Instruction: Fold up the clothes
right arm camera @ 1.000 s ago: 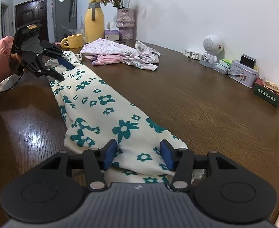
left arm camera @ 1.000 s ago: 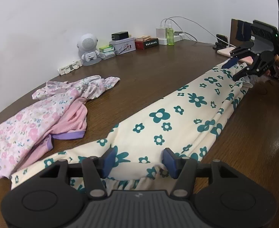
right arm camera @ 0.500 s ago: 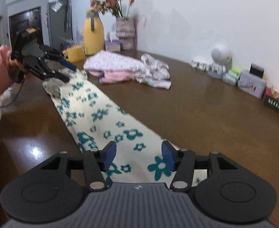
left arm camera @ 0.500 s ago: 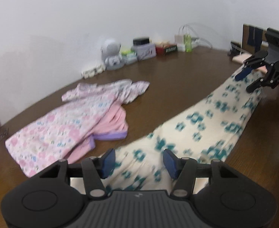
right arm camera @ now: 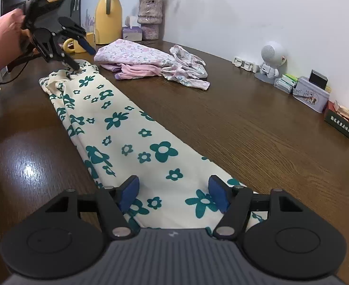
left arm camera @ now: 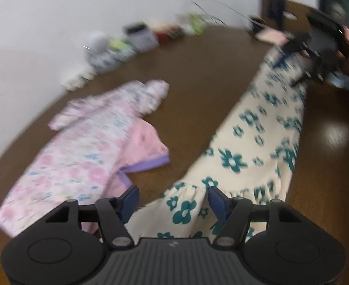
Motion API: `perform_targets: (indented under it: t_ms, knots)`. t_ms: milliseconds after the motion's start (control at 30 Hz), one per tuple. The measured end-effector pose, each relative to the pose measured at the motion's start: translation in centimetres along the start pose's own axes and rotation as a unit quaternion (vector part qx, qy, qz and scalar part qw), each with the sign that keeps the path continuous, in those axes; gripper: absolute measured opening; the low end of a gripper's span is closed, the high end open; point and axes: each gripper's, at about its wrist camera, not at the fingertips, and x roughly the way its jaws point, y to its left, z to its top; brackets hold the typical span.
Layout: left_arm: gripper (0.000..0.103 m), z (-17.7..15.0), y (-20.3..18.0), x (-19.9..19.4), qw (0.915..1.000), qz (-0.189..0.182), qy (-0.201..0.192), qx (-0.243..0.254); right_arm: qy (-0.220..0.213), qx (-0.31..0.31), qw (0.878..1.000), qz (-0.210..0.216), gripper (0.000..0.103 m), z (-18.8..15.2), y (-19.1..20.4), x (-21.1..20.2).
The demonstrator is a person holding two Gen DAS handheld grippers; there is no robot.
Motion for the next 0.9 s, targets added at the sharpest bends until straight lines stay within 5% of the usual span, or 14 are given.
perform_targets:
  t_ms: [233,367,567,900]
  knots:
    - [0.060,-0.4,2.1,2.7,0.9941,-0.094,0.053,0.009,0.007,0.009,1.000,-0.009,0.067,0.5,0.2,0.2]
    - [0.050,-1.0,3.3,2.4,0.9919,-0.116,0.051,-0.015,0.007,0.015,1.000,-0.012,0.068,0.5,0.2,0.4]
    - [0.025,-2.9,4.2,0.9,0.9905,-0.120,0.052,-0.044,0.005,0.018,1.000,-0.020,0.068,0.5,0.4,0.3]
    - [0.019,-7.2,5.3,-2.5,0.9904,-0.074,0.058,-0.101,0.003,0.016,1.000,-0.027,0.068,0.6,0.7,0.3]
